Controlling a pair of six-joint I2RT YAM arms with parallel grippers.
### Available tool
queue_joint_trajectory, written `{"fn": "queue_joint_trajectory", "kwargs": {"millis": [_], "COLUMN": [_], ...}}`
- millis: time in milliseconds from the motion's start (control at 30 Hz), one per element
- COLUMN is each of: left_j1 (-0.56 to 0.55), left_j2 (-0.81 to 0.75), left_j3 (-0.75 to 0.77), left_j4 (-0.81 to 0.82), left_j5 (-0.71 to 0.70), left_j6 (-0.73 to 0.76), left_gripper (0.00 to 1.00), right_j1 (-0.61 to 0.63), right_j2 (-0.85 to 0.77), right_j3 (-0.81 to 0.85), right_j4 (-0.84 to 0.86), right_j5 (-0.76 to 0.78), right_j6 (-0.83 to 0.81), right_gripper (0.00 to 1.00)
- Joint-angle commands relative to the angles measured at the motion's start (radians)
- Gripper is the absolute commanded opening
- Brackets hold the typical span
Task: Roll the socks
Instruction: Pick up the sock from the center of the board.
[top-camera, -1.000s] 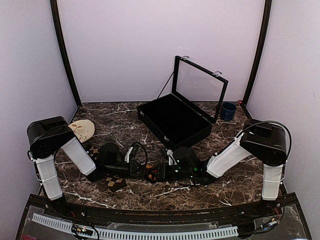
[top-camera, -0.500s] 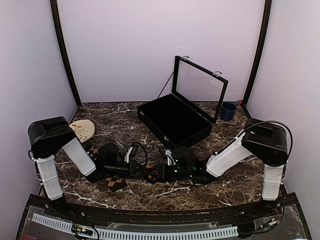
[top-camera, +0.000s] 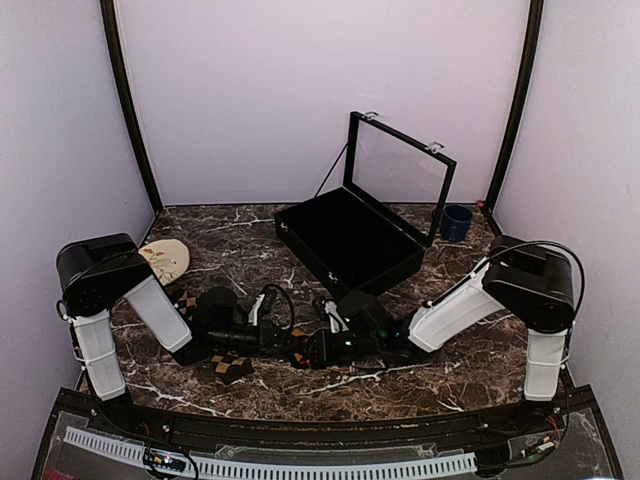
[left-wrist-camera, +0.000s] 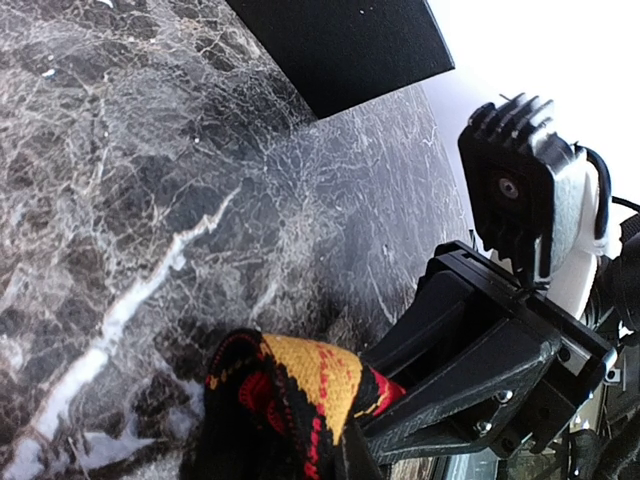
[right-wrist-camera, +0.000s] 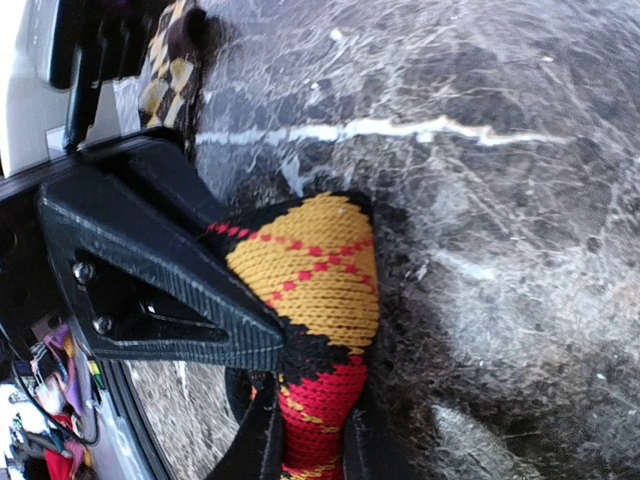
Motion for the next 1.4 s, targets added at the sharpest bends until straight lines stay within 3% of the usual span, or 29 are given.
{"fn": "queue_joint_trajectory", "kwargs": {"millis": [0,167,633,967,1367], "left_j1": [0.003,0.006,0.023,0.047,0.145], "left_j2": [0.015,-0.037,-0.355,-0.432,-0.527], "left_j3": [0.012,0.035,0.112,0.19,0.329], "left_j4": [-0.103,-0.21,-0.737,-1.039,-1.277], "left_j5": [-0.083,-0.105,-0.274,-0.343,-0.387], "left_j6": [0.002,0.007,0.051,0.026,0.062], "left_gripper": [0.02,0.2,0.47,0.52,0.56], "right_j1": [0.054,0.059,0.11,0.172,0.164], "right_j2": [0.058,0.053,0.026,0.062,0.042], "right_j3": [0.003,0.035,0.151,0.282,0.534], "right_j4": [-0.186,-0.273,-0.533,-0.747,-0.926], "right_j5": [-0.094,-0.041,0.275,0.563,0.725], "right_j6": [-0.049,-0.115,-0.309,-0.449,-0.671], "right_gripper": [0.0,0.0,0.0,0.0,0.0]}}
